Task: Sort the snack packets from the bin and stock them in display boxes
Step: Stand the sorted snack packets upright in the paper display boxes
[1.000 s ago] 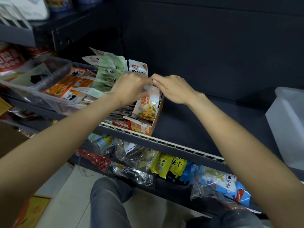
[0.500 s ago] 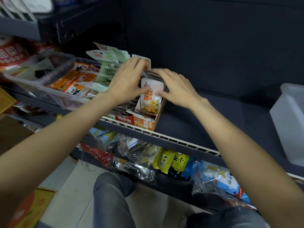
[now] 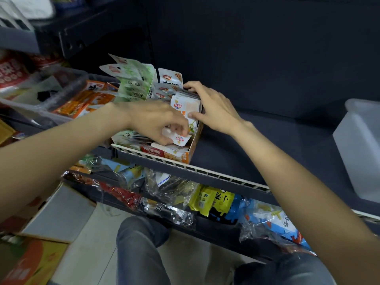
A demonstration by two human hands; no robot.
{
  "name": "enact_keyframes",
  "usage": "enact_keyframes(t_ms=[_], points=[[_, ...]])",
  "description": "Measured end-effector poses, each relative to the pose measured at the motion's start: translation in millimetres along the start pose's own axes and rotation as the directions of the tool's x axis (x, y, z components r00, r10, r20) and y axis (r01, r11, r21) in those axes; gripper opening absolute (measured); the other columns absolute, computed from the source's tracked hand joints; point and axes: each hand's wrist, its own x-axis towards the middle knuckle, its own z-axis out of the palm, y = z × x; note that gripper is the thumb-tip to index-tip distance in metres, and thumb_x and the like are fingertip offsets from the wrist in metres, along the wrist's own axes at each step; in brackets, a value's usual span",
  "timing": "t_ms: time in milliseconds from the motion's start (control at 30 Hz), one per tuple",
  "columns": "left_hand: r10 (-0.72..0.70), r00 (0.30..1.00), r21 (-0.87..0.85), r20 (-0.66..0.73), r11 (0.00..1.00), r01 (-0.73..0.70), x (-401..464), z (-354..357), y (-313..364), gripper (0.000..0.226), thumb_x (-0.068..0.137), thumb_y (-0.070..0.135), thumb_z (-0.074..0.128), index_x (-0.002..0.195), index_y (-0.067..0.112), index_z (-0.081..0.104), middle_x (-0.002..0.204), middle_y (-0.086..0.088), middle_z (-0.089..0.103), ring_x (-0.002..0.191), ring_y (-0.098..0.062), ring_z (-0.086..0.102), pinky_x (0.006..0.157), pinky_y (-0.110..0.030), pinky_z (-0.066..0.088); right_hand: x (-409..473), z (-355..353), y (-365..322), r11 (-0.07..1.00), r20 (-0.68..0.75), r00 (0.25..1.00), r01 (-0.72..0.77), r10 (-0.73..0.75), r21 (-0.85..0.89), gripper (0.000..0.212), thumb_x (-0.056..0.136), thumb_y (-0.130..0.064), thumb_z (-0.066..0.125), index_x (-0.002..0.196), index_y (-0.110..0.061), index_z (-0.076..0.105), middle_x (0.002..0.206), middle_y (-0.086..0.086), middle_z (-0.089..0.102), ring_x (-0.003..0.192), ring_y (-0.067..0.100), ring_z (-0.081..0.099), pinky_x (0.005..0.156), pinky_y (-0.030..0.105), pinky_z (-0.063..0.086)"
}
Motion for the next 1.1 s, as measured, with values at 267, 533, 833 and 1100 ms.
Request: enact_keyframes(t_ms=[267,533,833,1100], points=[[0.208,0.934,0.254,-0.291,0.958,-0.134,-7.2,2.7,2.6,0.022,0.088,0.025,0.038,0.085,0.021,0.059,0.119,0.004,0.061,0.057,-0.012,0.056,0.048,-0.023,0.039,0.0,-0.5,0.3,1.0,0.003,1.0,-0.003,0.003,0.016,0.069,0.082,-0.03,0.068,0.14,-0.029,0.03,0.135,-0.003,0.051,0.12,0.023,0.05,0.092,0.039,0.041],[-0.15,0.988,0.029,0.043,0.988,0.149,-15.2,-4.6,0.2,0.09,0.055,0.089,0.044,0.131,0.04,0.049,0.135,0.022,0.046,0.117,0.003,0.043,0.093,-0.019,0.035,-0.8,1.1,1.1,1.0,0.007,1.0,0.001,-0.002,0.028,0.071,0.082,-0.032,0.069,0.14,-0.029,0.029,0.137,-0.003,0.05,0.121,0.022,0.05,0.094,0.041,0.042],[-0.038,0.996,0.011,-0.085,0.999,0.039,-16.1,-9.5,6.8,0.039,0.083,0.045,0.062,0.119,0.029,0.065,0.123,0.015,0.06,0.105,-0.002,0.058,0.09,-0.024,0.047,-1.1,1.3,2.3,0.999,0.003,1.0,0.009,-0.009,0.032,0.069,0.082,-0.031,0.069,0.14,-0.029,0.03,0.136,-0.003,0.051,0.12,0.023,0.05,0.091,0.04,0.041],[-0.066,0.877,0.259,-0.475,0.942,0.211,-15.7,-11.4,-1.9,0.019,0.082,0.028,0.07,0.089,0.012,0.063,0.085,-0.004,0.069,0.07,-0.027,0.067,0.055,-0.036,0.05,1.8,1.8,4.8,0.999,-0.006,0.999,0.037,-0.037,0.014,0.048,0.086,-0.028,0.064,0.13,-0.026,0.045,0.126,-0.004,0.053,0.113,0.02,0.052,0.081,0.033,0.042]])
